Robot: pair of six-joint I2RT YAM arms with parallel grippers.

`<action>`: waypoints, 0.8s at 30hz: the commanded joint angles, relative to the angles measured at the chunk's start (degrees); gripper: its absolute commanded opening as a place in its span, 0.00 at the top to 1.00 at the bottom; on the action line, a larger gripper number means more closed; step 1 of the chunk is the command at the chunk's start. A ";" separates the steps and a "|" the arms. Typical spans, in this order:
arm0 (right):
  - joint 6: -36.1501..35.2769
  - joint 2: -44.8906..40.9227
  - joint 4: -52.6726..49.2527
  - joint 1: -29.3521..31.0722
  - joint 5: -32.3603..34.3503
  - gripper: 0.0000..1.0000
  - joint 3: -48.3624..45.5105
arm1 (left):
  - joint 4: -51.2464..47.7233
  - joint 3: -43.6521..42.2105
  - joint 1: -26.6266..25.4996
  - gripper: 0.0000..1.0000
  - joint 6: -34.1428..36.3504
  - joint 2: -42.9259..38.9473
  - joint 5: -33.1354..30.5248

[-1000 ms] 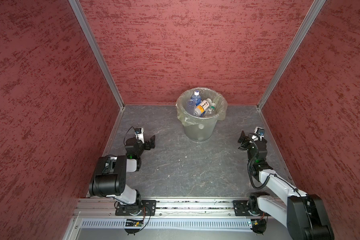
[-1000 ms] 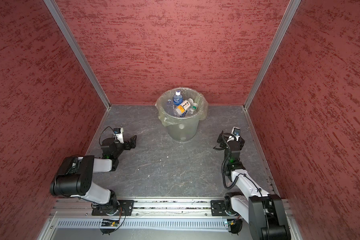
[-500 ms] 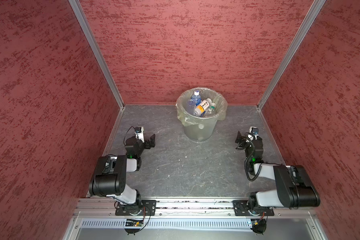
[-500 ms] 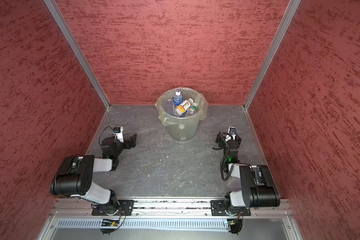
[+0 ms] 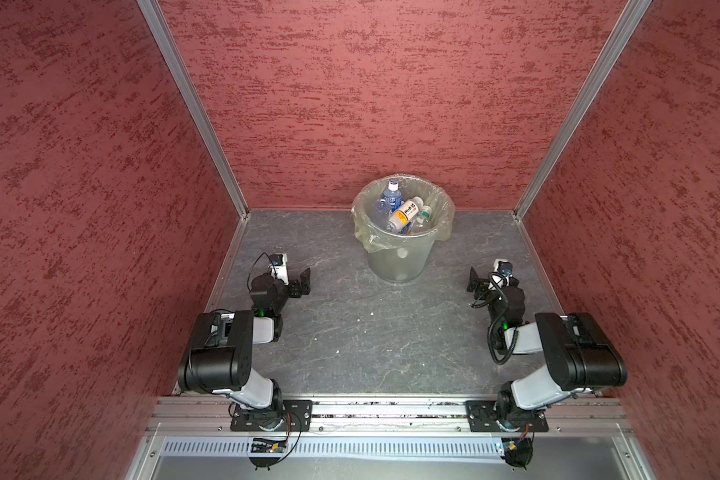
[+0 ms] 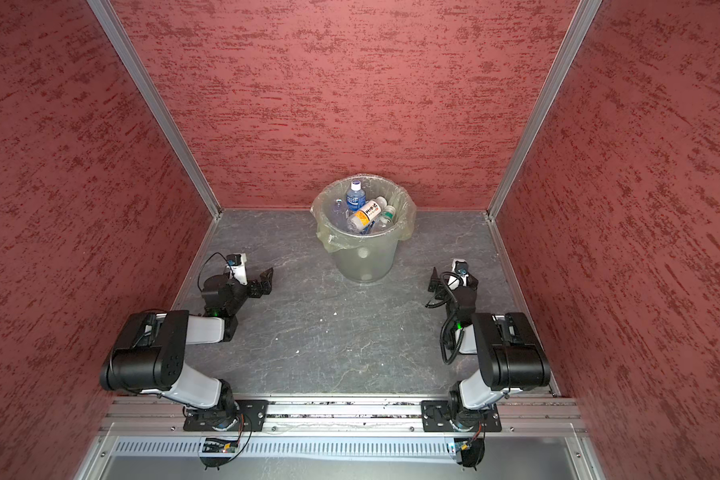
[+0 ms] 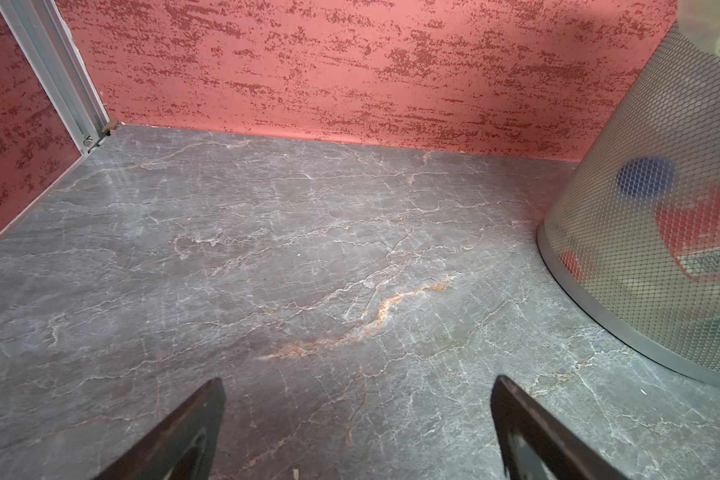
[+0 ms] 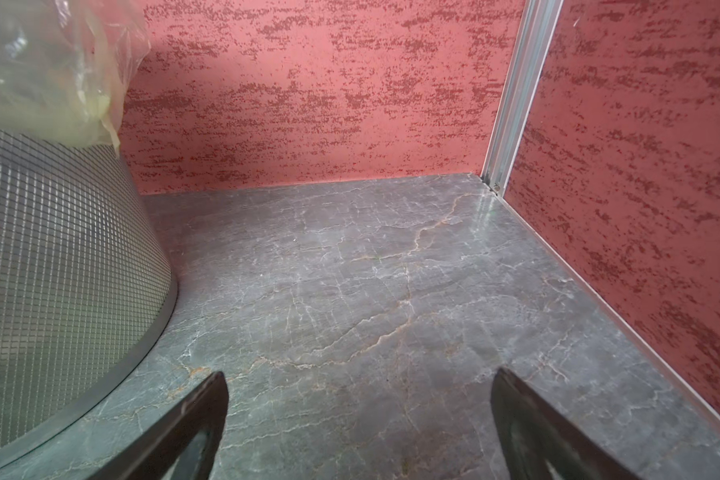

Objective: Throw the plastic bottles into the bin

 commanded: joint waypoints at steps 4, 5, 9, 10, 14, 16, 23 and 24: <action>0.39 -0.28 1.89 -0.33 2.35 0.01 0.62 | 1.09 0.82 -0.08 0.01 0.72 -0.16 0.24; 0.38 -0.30 1.96 -0.26 2.33 0.01 0.64 | 1.09 0.81 -0.13 0.00 0.74 -0.07 0.25; 0.33 -0.27 1.88 -0.33 2.35 0.01 0.66 | 1.09 0.80 -0.13 0.01 0.72 -0.15 0.22; 0.38 -0.30 1.88 -0.31 2.30 0.01 0.63 | 1.09 0.80 -0.15 0.01 0.77 -0.16 0.17; 0.34 -0.25 1.88 -0.39 2.30 0.01 0.67 | 1.09 0.81 -0.14 0.01 0.78 -0.16 0.18; 0.34 -0.28 1.88 -0.30 2.29 0.01 0.62 | 1.09 0.80 -0.16 0.01 0.78 -0.16 0.16; 0.37 -0.30 1.88 -0.32 2.31 0.01 0.67 | 1.09 0.85 -0.09 0.01 0.77 -0.16 0.18; 0.40 -0.24 1.84 -0.32 2.32 0.01 0.65 | 1.07 0.81 -0.09 0.01 0.77 -0.15 0.13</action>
